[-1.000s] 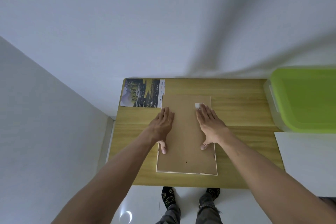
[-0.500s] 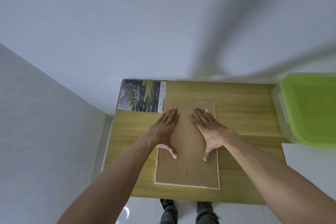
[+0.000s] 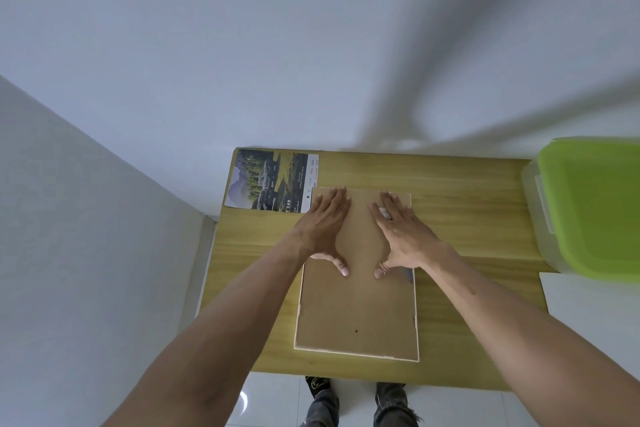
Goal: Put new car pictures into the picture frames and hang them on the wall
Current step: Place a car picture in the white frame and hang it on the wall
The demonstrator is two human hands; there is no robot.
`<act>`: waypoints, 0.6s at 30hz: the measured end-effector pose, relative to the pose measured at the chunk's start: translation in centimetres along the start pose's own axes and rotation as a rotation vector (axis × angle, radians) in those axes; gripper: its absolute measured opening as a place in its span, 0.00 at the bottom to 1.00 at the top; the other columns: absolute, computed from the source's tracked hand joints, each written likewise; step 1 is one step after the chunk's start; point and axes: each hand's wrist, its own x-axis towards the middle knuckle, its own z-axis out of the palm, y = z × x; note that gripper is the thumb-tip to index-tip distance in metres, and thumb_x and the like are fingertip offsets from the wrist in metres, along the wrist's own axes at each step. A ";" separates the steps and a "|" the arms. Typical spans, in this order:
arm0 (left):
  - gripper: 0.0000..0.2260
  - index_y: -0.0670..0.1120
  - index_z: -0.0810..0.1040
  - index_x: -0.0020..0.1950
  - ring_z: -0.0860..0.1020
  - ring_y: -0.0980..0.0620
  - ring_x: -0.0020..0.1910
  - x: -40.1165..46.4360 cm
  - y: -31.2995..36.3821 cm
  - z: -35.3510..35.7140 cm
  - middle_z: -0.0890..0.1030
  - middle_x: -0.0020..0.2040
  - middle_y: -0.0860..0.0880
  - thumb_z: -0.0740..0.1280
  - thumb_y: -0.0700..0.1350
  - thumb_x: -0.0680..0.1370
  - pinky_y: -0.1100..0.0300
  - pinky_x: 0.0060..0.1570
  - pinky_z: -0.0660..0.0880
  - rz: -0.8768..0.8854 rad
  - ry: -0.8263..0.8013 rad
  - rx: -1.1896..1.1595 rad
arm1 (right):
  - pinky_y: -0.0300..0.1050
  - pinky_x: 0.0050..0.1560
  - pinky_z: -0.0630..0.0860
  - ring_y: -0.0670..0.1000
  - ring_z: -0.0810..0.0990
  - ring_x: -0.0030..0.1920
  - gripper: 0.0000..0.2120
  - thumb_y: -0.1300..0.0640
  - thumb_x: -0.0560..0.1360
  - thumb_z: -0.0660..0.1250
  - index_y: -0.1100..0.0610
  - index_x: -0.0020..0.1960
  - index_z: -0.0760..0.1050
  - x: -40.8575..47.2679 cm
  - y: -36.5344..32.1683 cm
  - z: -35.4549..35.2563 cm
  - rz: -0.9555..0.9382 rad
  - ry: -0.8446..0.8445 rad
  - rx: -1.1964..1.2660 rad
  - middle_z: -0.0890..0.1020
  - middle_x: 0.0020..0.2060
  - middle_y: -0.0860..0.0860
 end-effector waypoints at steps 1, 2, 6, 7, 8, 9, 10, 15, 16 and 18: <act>0.71 0.38 0.36 0.78 0.33 0.41 0.77 0.0 0.0 -0.1 0.33 0.78 0.40 0.73 0.74 0.55 0.44 0.77 0.41 -0.001 -0.004 0.004 | 0.56 0.79 0.42 0.58 0.31 0.78 0.72 0.33 0.57 0.79 0.55 0.80 0.33 0.1 -0.1 0.0 0.008 -0.002 0.001 0.30 0.77 0.58; 0.70 0.38 0.37 0.78 0.33 0.41 0.77 0.1 0.0 -0.1 0.33 0.78 0.40 0.73 0.73 0.55 0.44 0.77 0.41 -0.004 -0.003 0.008 | 0.56 0.79 0.42 0.57 0.31 0.78 0.72 0.34 0.57 0.80 0.55 0.80 0.33 0.1 -0.2 0.0 0.018 0.000 -0.002 0.30 0.77 0.58; 0.70 0.37 0.38 0.78 0.35 0.39 0.77 0.5 0.6 -0.3 0.35 0.78 0.37 0.74 0.73 0.56 0.42 0.77 0.44 -0.038 -0.023 0.058 | 0.61 0.78 0.46 0.58 0.33 0.78 0.72 0.36 0.57 0.81 0.56 0.80 0.33 0.2 -1.2 -0.2 0.080 -0.016 -0.052 0.32 0.78 0.58; 0.70 0.36 0.39 0.78 0.36 0.38 0.77 0.6 0.7 -0.2 0.36 0.78 0.37 0.74 0.73 0.55 0.41 0.76 0.44 -0.040 -0.022 0.074 | 0.62 0.78 0.47 0.59 0.33 0.78 0.72 0.37 0.57 0.81 0.56 0.80 0.32 0.3 -1.5 -0.3 0.096 -0.028 -0.061 0.32 0.78 0.58; 0.70 0.36 0.39 0.78 0.36 0.38 0.77 0.6 0.8 -0.3 0.36 0.78 0.36 0.74 0.73 0.55 0.40 0.76 0.45 -0.043 -0.023 0.083 | 0.64 0.77 0.47 0.59 0.33 0.78 0.72 0.37 0.58 0.81 0.57 0.79 0.32 0.3 -1.8 -0.4 0.111 -0.045 -0.068 0.32 0.78 0.58; 0.70 0.36 0.39 0.78 0.36 0.38 0.77 0.6 0.8 -0.3 0.36 0.78 0.37 0.74 0.73 0.55 0.40 0.76 0.44 -0.044 -0.026 0.077 | 0.66 0.76 0.48 0.58 0.33 0.78 0.73 0.38 0.58 0.81 0.57 0.79 0.32 0.4 -2.0 -0.7 0.125 -0.063 -0.069 0.32 0.78 0.58; 0.70 0.37 0.40 0.78 0.36 0.39 0.77 0.6 0.7 -0.3 0.36 0.78 0.37 0.74 0.72 0.55 0.40 0.76 0.44 -0.043 -0.028 0.053 | 0.68 0.76 0.49 0.58 0.33 0.78 0.73 0.38 0.57 0.81 0.56 0.79 0.31 0.3 -2.1 -0.8 0.140 -0.076 -0.063 0.32 0.78 0.57; 0.68 0.41 0.40 0.79 0.36 0.43 0.78 0.2 0.0 -0.9 0.37 0.79 0.42 0.73 0.74 0.56 0.39 0.76 0.41 -0.036 -0.022 -0.018 | 0.73 0.73 0.47 0.56 0.36 0.79 0.78 0.34 0.51 0.82 0.55 0.79 0.30 0.3 -1.5 -1.5 0.184 -0.081 -0.026 0.35 0.78 0.51; 0.68 0.42 0.39 0.79 0.36 0.42 0.78 0.0 -0.1 -0.8 0.36 0.79 0.42 0.73 0.74 0.56 0.38 0.75 0.41 -0.038 -0.024 0.002 | 0.73 0.74 0.47 0.57 0.35 0.78 0.78 0.34 0.50 0.82 0.55 0.79 0.30 0.4 -1.4 -1.4 0.191 -0.083 -0.031 0.35 0.78 0.50; 0.69 0.42 0.35 0.79 0.31 0.41 0.76 -0.5 0.0 -0.3 0.32 0.78 0.42 0.72 0.75 0.56 0.37 0.75 0.39 -0.039 -0.037 0.028 | 0.70 0.75 0.45 0.57 0.34 0.78 0.78 0.34 0.51 0.82 0.55 0.79 0.29 0.6 -1.5 -1.3 0.195 -0.094 -0.033 0.34 0.78 0.51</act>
